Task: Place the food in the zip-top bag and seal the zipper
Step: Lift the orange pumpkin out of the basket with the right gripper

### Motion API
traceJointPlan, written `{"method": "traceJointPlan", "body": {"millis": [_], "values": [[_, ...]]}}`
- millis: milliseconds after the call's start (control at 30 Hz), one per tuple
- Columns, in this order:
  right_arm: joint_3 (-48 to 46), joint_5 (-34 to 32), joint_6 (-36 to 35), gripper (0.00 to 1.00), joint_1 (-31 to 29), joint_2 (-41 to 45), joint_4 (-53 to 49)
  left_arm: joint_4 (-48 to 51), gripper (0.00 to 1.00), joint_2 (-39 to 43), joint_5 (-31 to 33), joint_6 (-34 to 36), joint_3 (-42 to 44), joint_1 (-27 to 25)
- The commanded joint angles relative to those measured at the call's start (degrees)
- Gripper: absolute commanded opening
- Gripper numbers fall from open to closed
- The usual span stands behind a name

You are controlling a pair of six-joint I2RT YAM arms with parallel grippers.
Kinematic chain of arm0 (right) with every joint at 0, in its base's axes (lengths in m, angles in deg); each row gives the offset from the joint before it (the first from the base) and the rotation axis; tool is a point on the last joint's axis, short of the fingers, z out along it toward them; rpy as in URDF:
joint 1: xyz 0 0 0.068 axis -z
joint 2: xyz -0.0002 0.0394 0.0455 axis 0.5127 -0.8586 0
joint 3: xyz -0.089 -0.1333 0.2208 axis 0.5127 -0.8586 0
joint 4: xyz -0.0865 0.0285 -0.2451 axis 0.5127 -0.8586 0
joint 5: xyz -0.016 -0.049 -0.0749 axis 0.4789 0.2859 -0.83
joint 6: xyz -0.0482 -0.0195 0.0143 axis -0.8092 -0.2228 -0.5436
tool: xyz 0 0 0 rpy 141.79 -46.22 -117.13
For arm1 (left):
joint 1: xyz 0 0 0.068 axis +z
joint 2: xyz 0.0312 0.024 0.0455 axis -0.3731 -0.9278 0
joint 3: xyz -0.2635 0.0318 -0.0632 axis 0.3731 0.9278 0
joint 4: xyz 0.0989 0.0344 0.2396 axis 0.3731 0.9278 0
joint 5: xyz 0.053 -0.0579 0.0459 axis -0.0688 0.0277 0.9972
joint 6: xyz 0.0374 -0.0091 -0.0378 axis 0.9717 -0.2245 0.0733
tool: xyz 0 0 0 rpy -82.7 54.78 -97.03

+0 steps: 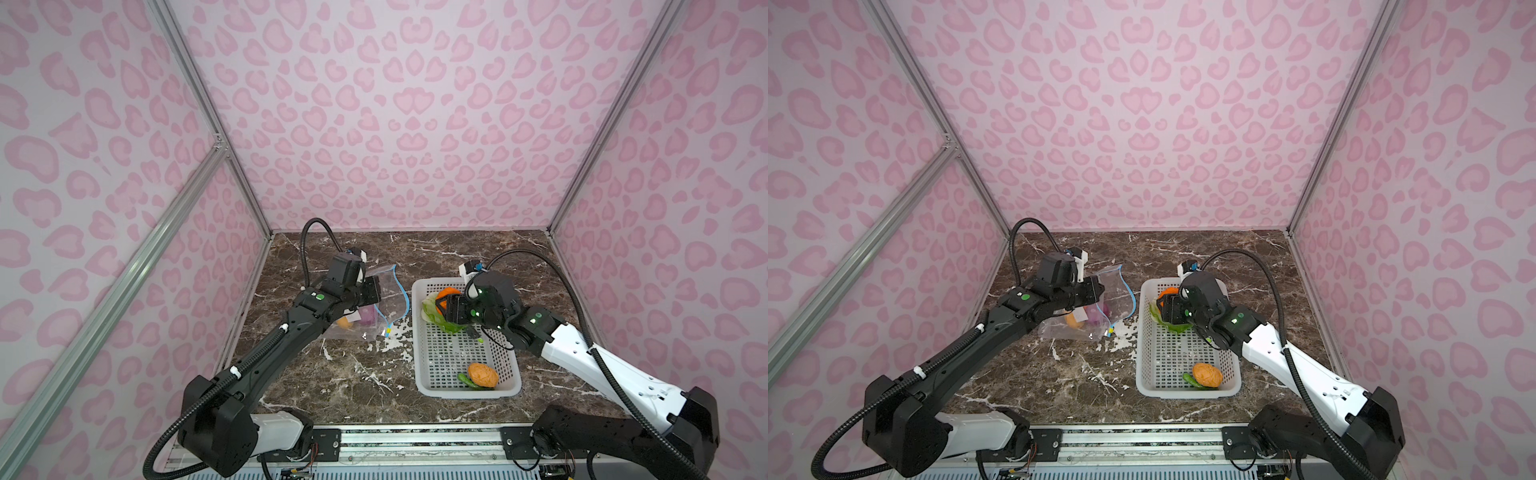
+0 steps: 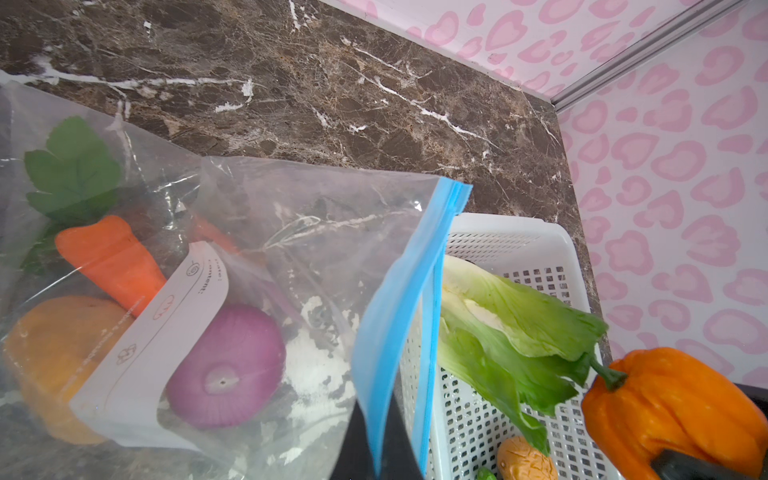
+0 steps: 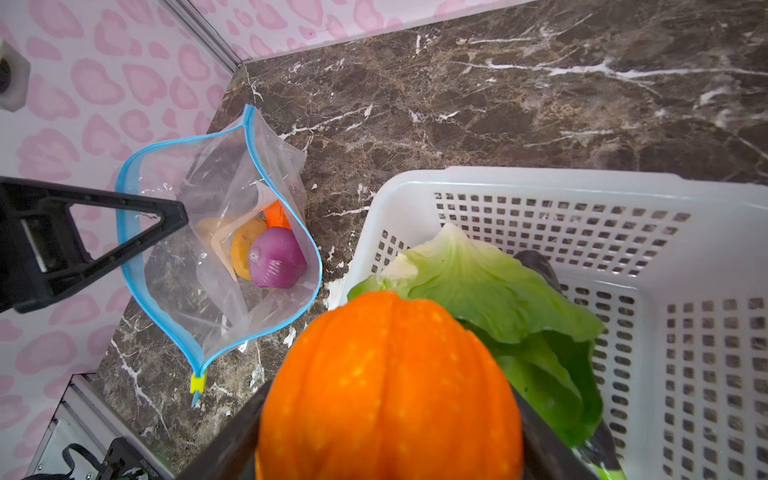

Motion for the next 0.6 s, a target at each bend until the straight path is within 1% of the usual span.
{"method": "traceJointPlan", "body": {"millis": [0,200,367,567], "values": [[0.3,-0.3,-1.6,0.7,0.2,-1.3,1.3,-1.4,0.02,0.2,0.0,-0.2,0.0,0.0],[-1.5,0.2,-2.5,0.7,1.9,-0.7,-4.4,-1.4,0.02,0.1,-0.6,-0.2,-0.1,0.0],[-5.8,2.8,-3.4,0.7,3.9,3.0,-10.1,-1.5,0.02,0.0,-0.6,-0.4,-0.1,0.0],[-8.6,6.4,-5.6,0.71,6.9,5.8,-18.2,-1.7,0.02,-0.2,-0.8,-0.6,0.1,0.0]]}}
